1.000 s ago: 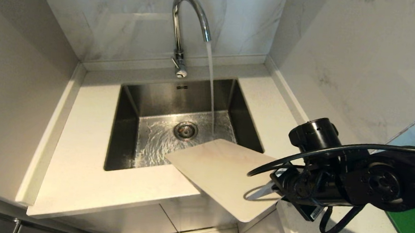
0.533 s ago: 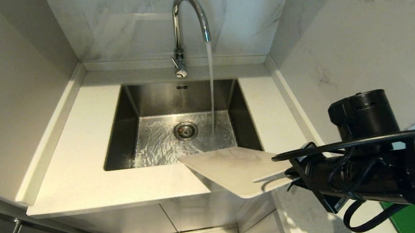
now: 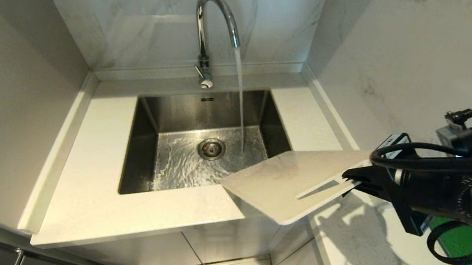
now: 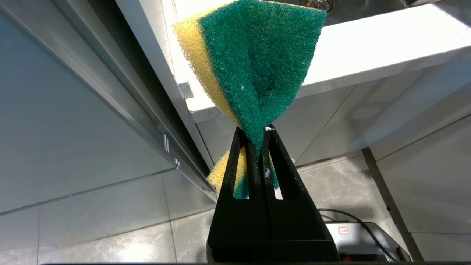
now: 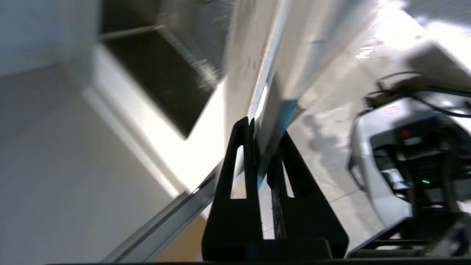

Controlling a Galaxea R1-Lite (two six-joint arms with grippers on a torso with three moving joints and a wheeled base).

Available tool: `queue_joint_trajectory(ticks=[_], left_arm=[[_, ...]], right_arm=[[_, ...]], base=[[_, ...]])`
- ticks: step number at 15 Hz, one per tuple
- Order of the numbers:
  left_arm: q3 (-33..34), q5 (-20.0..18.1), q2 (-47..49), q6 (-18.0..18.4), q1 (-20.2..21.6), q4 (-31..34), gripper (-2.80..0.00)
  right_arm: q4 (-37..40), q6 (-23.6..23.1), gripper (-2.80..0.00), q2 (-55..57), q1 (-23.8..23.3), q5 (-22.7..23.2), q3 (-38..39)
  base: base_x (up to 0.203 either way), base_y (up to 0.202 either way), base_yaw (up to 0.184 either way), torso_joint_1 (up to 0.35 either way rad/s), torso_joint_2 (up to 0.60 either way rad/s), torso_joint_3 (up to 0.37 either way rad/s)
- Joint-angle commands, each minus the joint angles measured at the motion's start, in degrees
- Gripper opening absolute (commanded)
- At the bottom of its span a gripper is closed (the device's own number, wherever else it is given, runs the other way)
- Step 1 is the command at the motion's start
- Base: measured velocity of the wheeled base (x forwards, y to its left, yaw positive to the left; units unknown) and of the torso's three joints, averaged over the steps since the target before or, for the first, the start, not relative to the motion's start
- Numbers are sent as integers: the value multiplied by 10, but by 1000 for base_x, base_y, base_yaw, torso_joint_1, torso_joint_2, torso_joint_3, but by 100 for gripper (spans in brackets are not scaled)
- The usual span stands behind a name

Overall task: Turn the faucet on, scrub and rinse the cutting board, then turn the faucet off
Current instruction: Pick up the cutting board, then scrub the cutting board underwater

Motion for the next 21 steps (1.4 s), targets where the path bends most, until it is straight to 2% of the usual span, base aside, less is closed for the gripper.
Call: queue_joint_trajectory(ticks=[1, 3, 8, 21], left_arm=[[0, 0, 0, 0, 0, 0, -280], [0, 0, 0, 0, 0, 0, -280], [0, 0, 0, 0, 0, 0, -280], [1, 0, 0, 0, 0, 0, -280]], right_arm=[[-1, 2, -280, -62, 0, 8, 2], [-2, -10, -280, -104, 0, 11, 11], [23, -107, -280, -180, 0, 12, 20], [38, -104, -280, -236, 0, 13, 18]], base=[[0, 0, 0, 0, 0, 0], [0, 0, 0, 0, 0, 0], [0, 0, 0, 0, 0, 0], [0, 0, 0, 0, 0, 0]])
